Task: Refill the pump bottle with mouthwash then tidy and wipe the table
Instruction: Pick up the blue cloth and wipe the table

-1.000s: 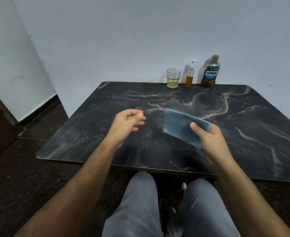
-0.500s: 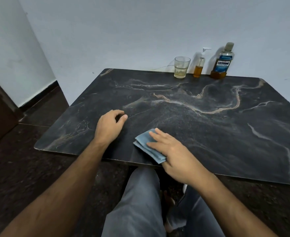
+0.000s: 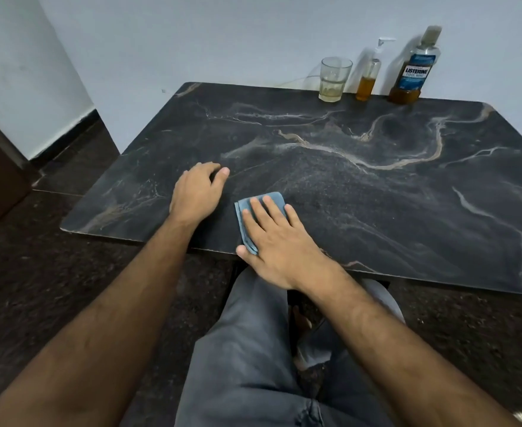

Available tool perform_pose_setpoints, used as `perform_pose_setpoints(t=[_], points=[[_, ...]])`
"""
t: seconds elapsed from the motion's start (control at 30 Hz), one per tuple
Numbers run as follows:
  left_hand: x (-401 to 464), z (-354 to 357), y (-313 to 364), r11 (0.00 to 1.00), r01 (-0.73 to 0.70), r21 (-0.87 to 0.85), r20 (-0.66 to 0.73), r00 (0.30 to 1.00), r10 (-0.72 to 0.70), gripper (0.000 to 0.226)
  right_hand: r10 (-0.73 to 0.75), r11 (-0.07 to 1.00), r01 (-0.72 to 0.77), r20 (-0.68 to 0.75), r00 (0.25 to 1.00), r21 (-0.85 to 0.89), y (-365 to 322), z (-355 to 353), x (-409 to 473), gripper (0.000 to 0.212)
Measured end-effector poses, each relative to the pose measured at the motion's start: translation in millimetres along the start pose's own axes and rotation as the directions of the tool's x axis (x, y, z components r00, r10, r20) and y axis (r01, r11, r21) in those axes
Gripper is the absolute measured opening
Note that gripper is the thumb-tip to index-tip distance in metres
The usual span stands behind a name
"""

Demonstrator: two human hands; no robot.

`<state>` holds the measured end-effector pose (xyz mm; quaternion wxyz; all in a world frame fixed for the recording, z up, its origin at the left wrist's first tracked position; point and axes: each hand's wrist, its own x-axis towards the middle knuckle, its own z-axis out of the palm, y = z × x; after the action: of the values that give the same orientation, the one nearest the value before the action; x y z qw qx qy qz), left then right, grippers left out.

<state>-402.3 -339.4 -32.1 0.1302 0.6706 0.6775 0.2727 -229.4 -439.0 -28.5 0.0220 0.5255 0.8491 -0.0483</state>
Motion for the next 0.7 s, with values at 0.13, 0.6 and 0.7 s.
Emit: perform_pose_setpoints(t=[0.13,0.6,0.7], points=[[2.0,-1.7,-1.0,1.000,0.013,0.014,0.013,1.000,-0.014,0.039,-0.071,0.996,0.072,0.024,0.997,-0.049,6.9,0.6,-16.9,0.080],[2.9,0.8,-0.2,1.000,-0.016,-0.004,-0.015,1.000,0.016,0.035,0.321,0.946,-0.323,0.118,0.940,0.002,102.0,-14.9,6.6,0.069],[3.3,1.0,-1.0,1.000,-0.020,0.008,-0.021,1.000,0.020,0.035,0.273,0.959,-0.280,0.131,0.953,0.038,83.1,-15.5,45.1,0.070]])
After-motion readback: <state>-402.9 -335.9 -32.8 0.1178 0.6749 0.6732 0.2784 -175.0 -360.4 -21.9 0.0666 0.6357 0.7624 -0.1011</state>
